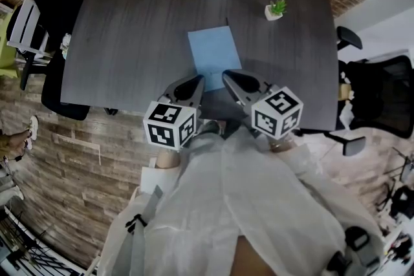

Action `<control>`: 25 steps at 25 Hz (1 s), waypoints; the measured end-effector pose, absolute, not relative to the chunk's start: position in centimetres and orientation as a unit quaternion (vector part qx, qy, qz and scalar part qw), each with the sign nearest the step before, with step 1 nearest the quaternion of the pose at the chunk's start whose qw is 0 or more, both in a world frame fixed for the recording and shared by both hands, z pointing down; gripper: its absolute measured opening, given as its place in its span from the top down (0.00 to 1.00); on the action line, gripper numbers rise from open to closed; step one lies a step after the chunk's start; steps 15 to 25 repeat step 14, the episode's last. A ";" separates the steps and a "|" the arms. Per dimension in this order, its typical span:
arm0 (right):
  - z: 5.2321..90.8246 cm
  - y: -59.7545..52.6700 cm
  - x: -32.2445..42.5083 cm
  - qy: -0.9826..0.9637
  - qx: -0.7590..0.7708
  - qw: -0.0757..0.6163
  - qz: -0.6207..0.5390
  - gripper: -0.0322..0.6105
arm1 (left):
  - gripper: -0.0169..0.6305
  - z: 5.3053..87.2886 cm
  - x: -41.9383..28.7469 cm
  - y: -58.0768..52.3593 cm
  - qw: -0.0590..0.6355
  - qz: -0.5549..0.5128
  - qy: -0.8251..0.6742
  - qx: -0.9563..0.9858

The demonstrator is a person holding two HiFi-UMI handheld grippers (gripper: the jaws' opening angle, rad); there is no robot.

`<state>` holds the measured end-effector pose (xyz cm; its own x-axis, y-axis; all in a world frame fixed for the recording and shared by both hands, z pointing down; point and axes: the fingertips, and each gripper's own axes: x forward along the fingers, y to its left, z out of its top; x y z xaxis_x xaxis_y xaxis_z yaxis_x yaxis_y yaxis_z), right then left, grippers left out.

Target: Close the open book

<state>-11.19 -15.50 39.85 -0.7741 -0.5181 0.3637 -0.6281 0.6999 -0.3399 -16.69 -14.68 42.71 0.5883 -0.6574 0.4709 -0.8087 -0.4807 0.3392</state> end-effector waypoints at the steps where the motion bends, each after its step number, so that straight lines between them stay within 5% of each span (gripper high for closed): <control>1: 39.9 -15.6 -11.2 -0.914 0.314 0.121 0.227 0.94 | 0.97 42.7 -16.8 -14.7 0.271 0.139 -0.432 0.849; 25: 39.7 -15.6 -11.9 -0.916 0.307 0.123 0.227 0.94 | 0.97 42.7 -17.8 -14.7 0.274 0.134 -0.440 0.845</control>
